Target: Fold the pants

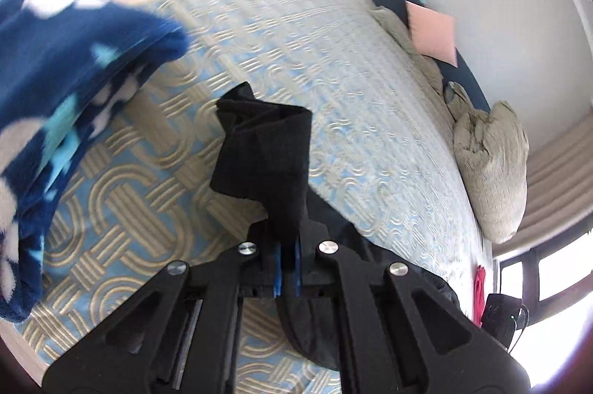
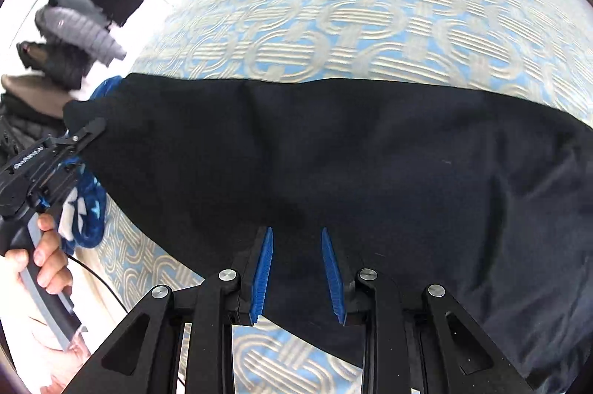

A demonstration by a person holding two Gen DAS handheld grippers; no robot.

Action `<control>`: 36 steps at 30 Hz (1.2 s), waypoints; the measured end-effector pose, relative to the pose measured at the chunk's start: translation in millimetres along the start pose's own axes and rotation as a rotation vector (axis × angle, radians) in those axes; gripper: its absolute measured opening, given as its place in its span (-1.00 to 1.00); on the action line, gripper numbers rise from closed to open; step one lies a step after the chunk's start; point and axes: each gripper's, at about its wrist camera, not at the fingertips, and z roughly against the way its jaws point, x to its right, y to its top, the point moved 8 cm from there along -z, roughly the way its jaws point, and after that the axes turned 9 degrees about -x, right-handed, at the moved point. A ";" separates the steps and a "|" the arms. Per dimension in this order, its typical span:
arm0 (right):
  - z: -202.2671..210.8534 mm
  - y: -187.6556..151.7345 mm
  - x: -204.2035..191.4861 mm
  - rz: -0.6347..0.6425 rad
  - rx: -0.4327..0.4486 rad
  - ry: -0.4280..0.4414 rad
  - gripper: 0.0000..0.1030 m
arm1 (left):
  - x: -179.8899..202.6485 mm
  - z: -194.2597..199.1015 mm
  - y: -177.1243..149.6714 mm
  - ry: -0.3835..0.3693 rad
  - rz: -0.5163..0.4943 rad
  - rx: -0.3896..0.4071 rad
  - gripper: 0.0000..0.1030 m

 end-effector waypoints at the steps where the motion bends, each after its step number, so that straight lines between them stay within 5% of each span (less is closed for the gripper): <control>1: 2.2 -1.6 4.4 -0.010 0.005 0.001 -0.46 | 7.8 2.0 -0.7 0.002 -0.030 0.007 -0.89; 6: 19.5 -13.3 36.7 -0.086 0.044 0.024 -0.46 | 45.0 2.7 -10.2 0.014 -0.152 0.004 -0.89; 11: 38.3 -27.5 82.0 -0.156 0.116 -0.107 -0.46 | 94.6 -4.5 -35.1 0.004 -0.288 -0.030 -0.89; 15: 56.4 -48.2 122.3 -0.240 0.145 -0.082 -0.46 | 140.5 -14.7 -65.7 -0.006 -0.409 -0.075 -0.89; 21: 74.5 -81.2 180.8 -0.349 0.173 -0.068 -0.46 | 203.9 -46.7 -129.4 -0.058 -0.551 -0.203 -0.89; 28: 82.8 -113.2 227.6 -0.431 0.186 -0.036 -0.46 | 217.9 -95.5 -204.9 -0.032 -0.577 -0.371 -0.89; 32: 78.8 -118.4 224.5 -0.422 0.191 0.115 -0.41 | 214.3 -99.5 -222.2 -0.010 -0.570 -0.387 -0.89; 36: 78.8 -105.3 214.1 -0.444 0.202 0.361 0.35 | 211.8 -100.6 -230.2 -0.008 -0.566 -0.388 -0.89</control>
